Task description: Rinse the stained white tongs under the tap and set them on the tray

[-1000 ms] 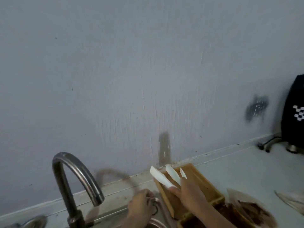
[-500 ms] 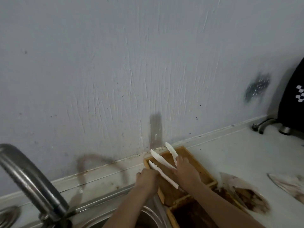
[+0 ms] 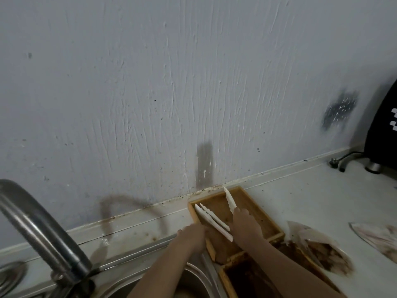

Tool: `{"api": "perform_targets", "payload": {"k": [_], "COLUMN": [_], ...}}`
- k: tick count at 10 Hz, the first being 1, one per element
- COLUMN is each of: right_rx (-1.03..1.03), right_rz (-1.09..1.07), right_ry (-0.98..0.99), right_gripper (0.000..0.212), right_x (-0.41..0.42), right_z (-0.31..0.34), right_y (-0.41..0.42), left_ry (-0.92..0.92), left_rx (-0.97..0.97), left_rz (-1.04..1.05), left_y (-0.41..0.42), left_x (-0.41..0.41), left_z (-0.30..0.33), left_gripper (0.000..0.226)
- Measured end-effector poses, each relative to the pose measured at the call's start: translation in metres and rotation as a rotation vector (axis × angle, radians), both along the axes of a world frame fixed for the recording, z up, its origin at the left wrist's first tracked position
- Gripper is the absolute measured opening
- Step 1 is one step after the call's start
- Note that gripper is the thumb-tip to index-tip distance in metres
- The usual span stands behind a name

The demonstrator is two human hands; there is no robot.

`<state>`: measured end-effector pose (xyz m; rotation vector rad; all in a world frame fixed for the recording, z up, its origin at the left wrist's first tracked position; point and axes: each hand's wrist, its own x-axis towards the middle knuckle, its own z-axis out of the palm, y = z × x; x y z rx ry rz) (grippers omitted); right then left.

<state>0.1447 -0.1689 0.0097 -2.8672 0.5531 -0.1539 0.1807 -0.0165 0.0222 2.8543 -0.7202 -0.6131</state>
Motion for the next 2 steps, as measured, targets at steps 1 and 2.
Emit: {"api": "perform_targets", "payload": {"k": [1, 2], "right_rx": [-0.022, -0.054], "right_rz": [0.007, 0.031], "right_ry": [0.017, 0.01], "right_gripper": [0.034, 0.034], "right_x": [-0.0051, -0.0061], "right_z": [0.004, 0.0072], "right_y": [0.0021, 0.0009], "left_ry": [0.03, 0.015], "left_rx": [-0.033, -0.132], "left_rz": [-0.001, 0.043], "left_y": [0.0024, 0.0031], "left_x": [-0.0042, -0.0044], "left_z": [0.0033, 0.0087], "left_gripper": [0.064, 0.06]}}
